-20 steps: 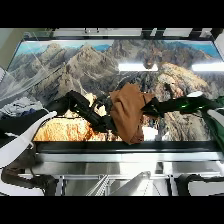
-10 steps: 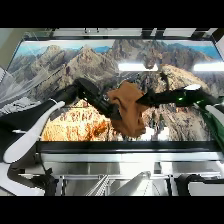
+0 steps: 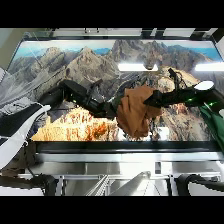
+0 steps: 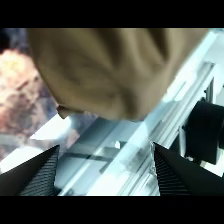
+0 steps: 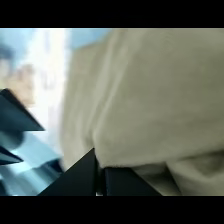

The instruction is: Fold the shirts.

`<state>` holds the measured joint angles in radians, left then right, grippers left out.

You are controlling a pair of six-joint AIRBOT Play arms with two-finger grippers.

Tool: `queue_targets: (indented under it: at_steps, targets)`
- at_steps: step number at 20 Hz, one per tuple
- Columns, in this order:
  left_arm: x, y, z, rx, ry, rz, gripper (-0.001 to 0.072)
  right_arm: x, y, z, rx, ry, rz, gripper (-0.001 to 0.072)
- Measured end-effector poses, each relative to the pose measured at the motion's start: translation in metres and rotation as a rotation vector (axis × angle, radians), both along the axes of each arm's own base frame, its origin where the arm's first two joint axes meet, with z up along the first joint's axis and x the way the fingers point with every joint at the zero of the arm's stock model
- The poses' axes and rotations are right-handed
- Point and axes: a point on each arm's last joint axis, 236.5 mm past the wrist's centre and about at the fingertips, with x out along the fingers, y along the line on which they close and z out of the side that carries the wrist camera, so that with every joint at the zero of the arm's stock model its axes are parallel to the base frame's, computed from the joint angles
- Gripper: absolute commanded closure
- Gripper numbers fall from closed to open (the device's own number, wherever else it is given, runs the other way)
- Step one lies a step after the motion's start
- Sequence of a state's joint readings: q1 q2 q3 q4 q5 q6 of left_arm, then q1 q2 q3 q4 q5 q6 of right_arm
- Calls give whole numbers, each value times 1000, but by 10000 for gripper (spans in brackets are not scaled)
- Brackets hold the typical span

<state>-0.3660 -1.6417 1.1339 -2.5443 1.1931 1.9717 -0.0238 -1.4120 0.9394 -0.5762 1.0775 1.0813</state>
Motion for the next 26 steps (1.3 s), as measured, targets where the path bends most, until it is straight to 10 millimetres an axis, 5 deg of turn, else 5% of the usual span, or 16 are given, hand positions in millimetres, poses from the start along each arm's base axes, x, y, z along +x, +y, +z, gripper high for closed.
queue_targets:
  at_steps: [4,6,10,11,12,13,14,15,16,17,20,26]
  targets:
    - [-11,-13,-35,38,57,14,90,-7,-8,-25,-52,30,-32,690]
    - [-14,-24,-47,45,78,-6,236,-9,-10,-29,-61,40,-39,690]
    - [-13,-40,-57,31,116,-35,249,-11,-11,-33,-70,45,-40,690]
    - [-10,-43,-58,29,113,-41,404,-11,-11,-33,-70,46,-39,690]
    - [-5,-44,-61,36,97,-40,641,-11,-11,-34,-71,46,-39,689]
    - [0,-44,-65,47,82,-45,670,-12,-11,-34,-72,47,-37,676]
    - [4,-46,-63,42,72,-48,668,-12,-11,-34,-72,47,-37,430]
    - [9,-49,-61,35,62,-45,667,-12,-11,-34,-72,47,-36,107]
    - [11,-51,-60,31,59,-49,658,-11,-12,-34,-72,48,-39,85]
    - [11,-52,-58,26,60,-57,557,-12,-15,-34,-68,51,-40,124]
    - [10,-54,-55,16,66,-68,542,1,-52,-31,-61,54,-135,123]
    - [10,-55,-53,13,67,-74,542,13,-178,-54,-27,138,-464,143]
